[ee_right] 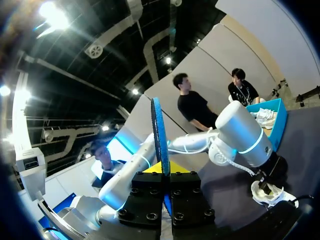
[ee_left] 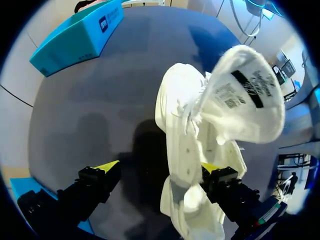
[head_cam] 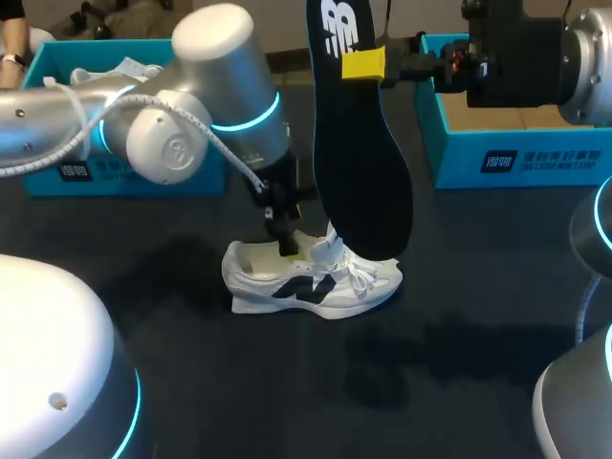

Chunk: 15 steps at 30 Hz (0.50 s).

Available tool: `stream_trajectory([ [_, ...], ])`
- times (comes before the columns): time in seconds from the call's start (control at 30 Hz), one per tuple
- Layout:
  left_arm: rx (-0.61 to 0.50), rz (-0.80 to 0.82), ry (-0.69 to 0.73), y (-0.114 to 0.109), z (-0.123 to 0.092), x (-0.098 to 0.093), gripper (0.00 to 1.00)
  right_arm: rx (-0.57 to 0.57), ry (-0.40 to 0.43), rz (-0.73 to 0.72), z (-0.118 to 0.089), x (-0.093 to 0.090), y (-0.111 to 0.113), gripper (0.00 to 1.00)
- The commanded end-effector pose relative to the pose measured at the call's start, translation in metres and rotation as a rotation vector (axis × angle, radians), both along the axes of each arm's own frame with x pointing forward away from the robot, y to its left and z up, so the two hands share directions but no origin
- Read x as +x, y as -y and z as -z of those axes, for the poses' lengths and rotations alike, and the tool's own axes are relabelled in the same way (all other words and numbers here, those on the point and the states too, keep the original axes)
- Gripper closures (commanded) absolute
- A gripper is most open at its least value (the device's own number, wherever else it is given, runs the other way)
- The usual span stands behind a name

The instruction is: Take the shoe out of the shoebox, open the shoe tongue, remove and reinsert the insole, then place the shoe into the shoebox

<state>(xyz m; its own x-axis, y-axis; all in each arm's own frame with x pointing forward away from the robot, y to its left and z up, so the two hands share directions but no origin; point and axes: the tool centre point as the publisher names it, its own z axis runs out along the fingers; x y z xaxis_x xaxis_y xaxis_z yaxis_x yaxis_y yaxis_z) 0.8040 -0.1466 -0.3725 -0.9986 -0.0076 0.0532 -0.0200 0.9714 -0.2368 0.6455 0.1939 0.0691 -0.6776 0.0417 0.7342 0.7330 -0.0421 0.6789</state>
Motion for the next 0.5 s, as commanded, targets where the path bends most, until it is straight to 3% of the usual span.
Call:
stream_trajectory([
  [0.03,-0.013,0.002,-0.003,0.004,0.02,-0.002,0.0,0.0,-0.002,0.002,0.0,0.0,-0.003,1.0],
  [0.1,-0.005,0.007,-0.006,0.005,0.023,-0.003,0.24,0.0,-0.002,0.002,0.0,0.0,-0.003,1.0],
  [0.27,0.009,0.007,-0.012,0.005,0.029,-0.004,0.2,0.0,-0.002,0.002,0.0,0.0,-0.003,1.0],
  [0.5,0.028,0.018,-0.027,0.004,0.036,-0.006,0.27,0.0,-0.002,0.002,0.0,0.0,-0.003,1.0],
])
